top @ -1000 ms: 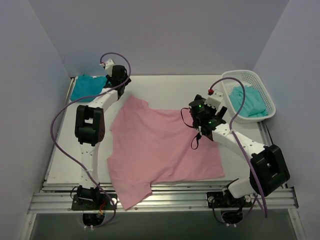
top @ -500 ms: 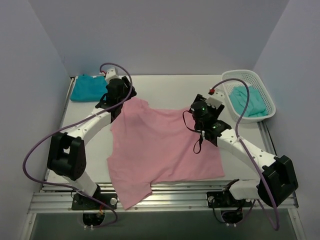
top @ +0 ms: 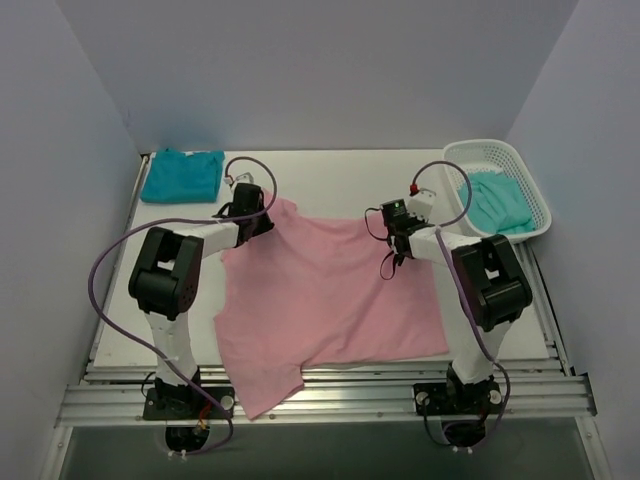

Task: Fold and stack the t-shirts
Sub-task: Flatten the tshirt out

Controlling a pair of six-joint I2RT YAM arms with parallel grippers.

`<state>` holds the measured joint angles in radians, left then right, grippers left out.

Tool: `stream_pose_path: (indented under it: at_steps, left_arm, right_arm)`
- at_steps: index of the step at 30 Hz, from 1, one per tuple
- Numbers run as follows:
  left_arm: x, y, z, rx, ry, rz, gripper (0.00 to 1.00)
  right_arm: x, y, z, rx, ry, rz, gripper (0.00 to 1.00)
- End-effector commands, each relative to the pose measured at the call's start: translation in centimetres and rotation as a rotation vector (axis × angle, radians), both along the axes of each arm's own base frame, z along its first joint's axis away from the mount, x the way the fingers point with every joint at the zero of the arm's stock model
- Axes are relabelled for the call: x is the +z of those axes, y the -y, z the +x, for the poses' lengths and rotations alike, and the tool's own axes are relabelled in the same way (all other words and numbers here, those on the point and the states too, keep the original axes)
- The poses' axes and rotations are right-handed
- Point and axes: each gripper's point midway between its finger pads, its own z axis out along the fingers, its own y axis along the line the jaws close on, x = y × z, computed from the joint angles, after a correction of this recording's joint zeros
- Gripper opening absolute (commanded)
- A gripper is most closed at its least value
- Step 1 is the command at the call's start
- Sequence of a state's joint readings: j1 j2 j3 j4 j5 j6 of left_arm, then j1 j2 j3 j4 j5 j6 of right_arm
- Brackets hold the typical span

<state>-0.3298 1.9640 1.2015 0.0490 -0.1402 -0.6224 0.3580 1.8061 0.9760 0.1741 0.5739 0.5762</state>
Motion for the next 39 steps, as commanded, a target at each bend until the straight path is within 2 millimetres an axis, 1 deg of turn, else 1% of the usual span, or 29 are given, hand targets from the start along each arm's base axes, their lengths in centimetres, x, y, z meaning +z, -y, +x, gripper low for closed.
stream_pose_path:
  at_steps: [1, 2, 5, 8, 9, 10, 11, 12, 13, 15, 16, 18, 19, 20, 22, 24, 25, 27, 28, 29, 30, 31, 32, 33, 34, 36, 37, 38, 39]
  left_arm:
    - [3.6, 1.5, 3.2, -0.025, 0.110, -0.070, 0.29]
    - [3.4, 1.5, 3.4, -0.025, 0.110, -0.071, 0.28]
    - [3.1, 1.2, 3.8, -0.018, 0.112, -0.062, 0.27]
    - [2.7, 0.6, 4.2, -0.010, 0.108, -0.059, 0.27]
    - [2.8, 0.4, 4.5, -0.009, 0.112, -0.062, 0.27]
    - [2.6, 0.2, 4.6, -0.006, 0.105, -0.061, 0.27]
    - [2.4, -0.3, 4.8, 0.002, 0.101, -0.059, 0.27]
    - [2.3, -0.5, 4.9, 0.002, 0.096, -0.062, 0.26]
    - [2.3, -0.9, 5.0, 0.009, 0.090, -0.061, 0.26]
    - [2.1, -1.9, 5.2, 0.032, 0.076, -0.063, 0.26]
    - [2.0, -2.3, 5.1, 0.046, 0.062, -0.058, 0.26]
    - [1.9, -3.3, 5.3, 0.077, 0.052, -0.054, 0.25]
    - [1.8, -3.4, 5.4, 0.082, 0.040, -0.053, 0.25]
    - [1.3, -3.6, 5.5, 0.089, 0.025, -0.059, 0.26]
    - [0.8, -3.6, 5.9, 0.086, 0.015, -0.076, 0.25]
    - [-0.4, -3.5, 5.9, 0.080, -0.033, -0.082, 0.25]
    - [-0.6, -3.4, 6.0, 0.077, -0.042, -0.086, 0.24]
    - [-0.8, -2.9, 6.9, 0.067, -0.047, -0.098, 0.23]
    - [-1.1, -2.8, 6.9, 0.063, -0.063, -0.097, 0.23]
    - [-1.9, -2.6, 7.1, 0.052, -0.081, -0.090, 0.23]
    - [-1.1, -2.4, 8.0, 0.046, -0.067, -0.088, 0.22]
    - [-2.2, -2.4, 7.7, 0.045, -0.105, -0.072, 0.22]
    - [-2.2, -2.5, 8.0, 0.038, -0.108, -0.059, 0.22]
    - [-1.7, -2.4, 8.4, 0.033, -0.111, -0.050, 0.22]
    - [-1.9, -2.4, 8.5, 0.029, -0.121, -0.038, 0.22]
    - [-3.3, -2.8, 8.1, 0.024, -0.176, 0.017, 0.22]
    - [-2.6, -3.0, 8.9, 0.029, -0.160, 0.033, 0.22]
    - [-3.2, -3.6, 8.9, 0.043, -0.174, 0.067, 0.22]
    - [-3.3, -4.2, 8.9, 0.052, -0.186, 0.083, 0.22]
  right_arm:
    - [2.2, -0.4, 3.6, 0.002, 0.082, 0.033, 0.00]
    - [1.6, 0.0, 4.2, -0.004, 0.072, 0.027, 0.00]
    - [0.6, 0.3, 5.7, -0.010, 0.058, 0.026, 0.00]
    - [0.5, 0.3, 6.7, -0.016, 0.052, 0.016, 0.00]
    - [0.4, 0.5, 7.0, -0.021, 0.054, 0.018, 0.00]
    - [0.3, 0.6, 7.0, -0.024, 0.047, 0.018, 0.00]
    - [-0.3, 0.7, 7.1, -0.028, 0.032, 0.018, 0.00]
    - [-0.2, 0.7, 7.6, -0.031, 0.033, 0.028, 0.00]
    - [-0.4, 1.3, 7.7, -0.041, 0.020, 0.035, 0.00]
    - [-1.4, 1.6, 7.9, -0.040, -0.011, 0.055, 0.00]
    - [-1.4, 2.3, 8.3, -0.054, -0.021, 0.066, 0.00]
    - [-3.0, 2.8, 8.3, -0.052, -0.078, 0.099, 0.00]
    - [-3.3, 3.6, 9.0, -0.065, -0.082, 0.114, 0.00]
    - [-3.6, 3.9, 9.1, -0.069, -0.093, 0.123, 0.00]
    - [-3.9, 4.4, 9.5, -0.074, -0.108, 0.139, 0.00]
    - [-4.2, 5.1, 9.6, -0.082, -0.112, 0.155, 0.00]
    - [-4.5, 5.0, 9.7, -0.077, -0.120, 0.165, 0.00]
    - [-4.6, 4.9, 9.9, -0.070, -0.126, 0.171, 0.00]
    - [-5.0, 4.7, 10.0, -0.062, -0.136, 0.181, 0.00]
    - [-4.8, 4.4, 10.3, -0.055, -0.129, 0.188, 0.00]
    - [-4.9, 4.4, 10.4, -0.049, -0.133, 0.189, 0.00]
    - [-5.1, 4.3, 10.5, -0.045, -0.134, 0.194, 0.00]
    - [-5.4, 4.3, 10.0, -0.046, -0.160, 0.192, 0.00]
    - [-5.4, 4.2, 10.0, -0.042, -0.161, 0.193, 0.00]
    - [-5.5, 4.2, 10.0, -0.042, -0.166, 0.194, 0.00]
    - [-5.3, 4.7, 10.3, -0.051, -0.170, 0.182, 0.00]
    - [-5.4, 5.4, 10.3, -0.064, -0.174, 0.178, 0.00]
    - [-5.3, 5.9, 10.4, -0.074, -0.175, 0.178, 0.00]
    - [-5.4, 6.4, 10.3, -0.085, -0.177, 0.178, 0.00]
